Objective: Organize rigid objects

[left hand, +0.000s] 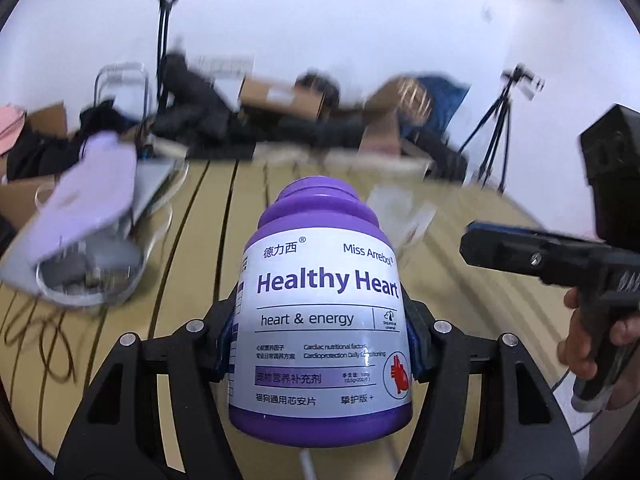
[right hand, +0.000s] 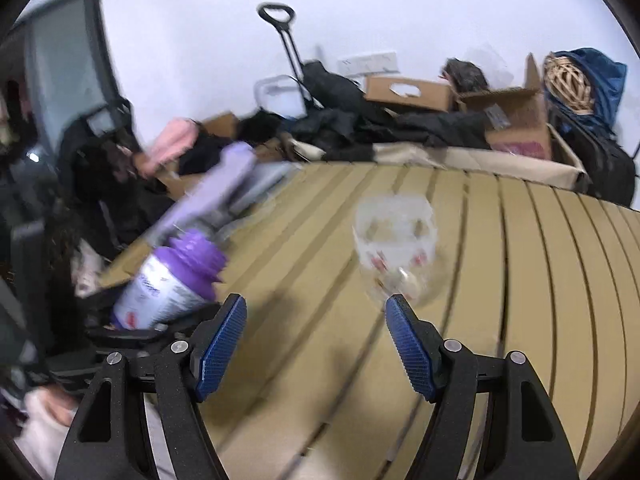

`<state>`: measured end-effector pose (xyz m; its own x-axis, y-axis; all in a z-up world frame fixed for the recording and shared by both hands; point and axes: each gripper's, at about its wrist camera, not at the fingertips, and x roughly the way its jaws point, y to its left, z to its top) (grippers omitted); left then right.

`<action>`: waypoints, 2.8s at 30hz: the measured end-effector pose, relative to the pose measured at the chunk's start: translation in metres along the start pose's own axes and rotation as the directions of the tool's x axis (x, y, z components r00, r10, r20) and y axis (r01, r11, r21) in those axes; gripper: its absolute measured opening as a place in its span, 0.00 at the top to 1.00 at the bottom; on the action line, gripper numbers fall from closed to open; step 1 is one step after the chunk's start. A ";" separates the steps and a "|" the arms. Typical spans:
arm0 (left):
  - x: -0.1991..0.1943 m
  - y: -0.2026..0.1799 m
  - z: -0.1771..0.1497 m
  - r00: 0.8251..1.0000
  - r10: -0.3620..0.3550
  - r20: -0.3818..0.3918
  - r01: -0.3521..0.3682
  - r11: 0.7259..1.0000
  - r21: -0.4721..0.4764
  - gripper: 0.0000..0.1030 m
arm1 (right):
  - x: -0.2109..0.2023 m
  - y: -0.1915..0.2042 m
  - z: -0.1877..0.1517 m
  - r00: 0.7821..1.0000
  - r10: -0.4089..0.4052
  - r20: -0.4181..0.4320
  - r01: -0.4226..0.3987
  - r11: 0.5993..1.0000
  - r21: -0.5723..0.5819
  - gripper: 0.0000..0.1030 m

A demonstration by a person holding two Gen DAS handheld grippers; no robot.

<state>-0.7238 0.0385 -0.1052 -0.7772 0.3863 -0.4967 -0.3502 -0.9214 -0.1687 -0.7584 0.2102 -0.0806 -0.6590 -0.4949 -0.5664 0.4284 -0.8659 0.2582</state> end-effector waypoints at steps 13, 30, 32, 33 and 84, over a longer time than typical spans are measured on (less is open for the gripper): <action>0.005 0.013 0.025 0.985 -0.120 0.127 0.125 0.992 -0.032 0.42 | 0.065 0.002 0.062 0.817 0.571 -0.088 -0.521 0.793 0.315 0.20; 0.033 0.017 0.039 0.986 0.052 0.160 -0.060 0.997 0.048 0.42 | 0.077 0.084 0.071 0.977 0.203 -0.068 -0.212 0.871 -0.444 0.34; 0.039 0.020 0.041 0.984 0.069 0.162 -0.075 0.997 0.029 0.42 | 0.084 0.080 0.077 0.970 0.229 -0.076 -0.239 0.861 -0.450 0.34; 0.042 0.022 0.042 0.984 0.079 0.158 -0.083 0.996 0.022 0.42 | 0.087 0.077 0.079 0.967 0.243 -0.081 -0.253 0.857 -0.450 0.34; -0.100 0.002 -0.010 0.914 0.405 -0.004 -0.404 0.913 -0.058 0.01 | -0.036 0.012 -0.011 0.986 -0.168 -0.008 0.167 0.985 -0.044 0.22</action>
<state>-0.6412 -0.0028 -0.0643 -0.8502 -0.0198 -0.5262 0.0249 -0.9997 -0.0026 -0.7230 0.2188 -0.0657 -0.7164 -0.3418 -0.6082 0.3385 -0.9326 0.1254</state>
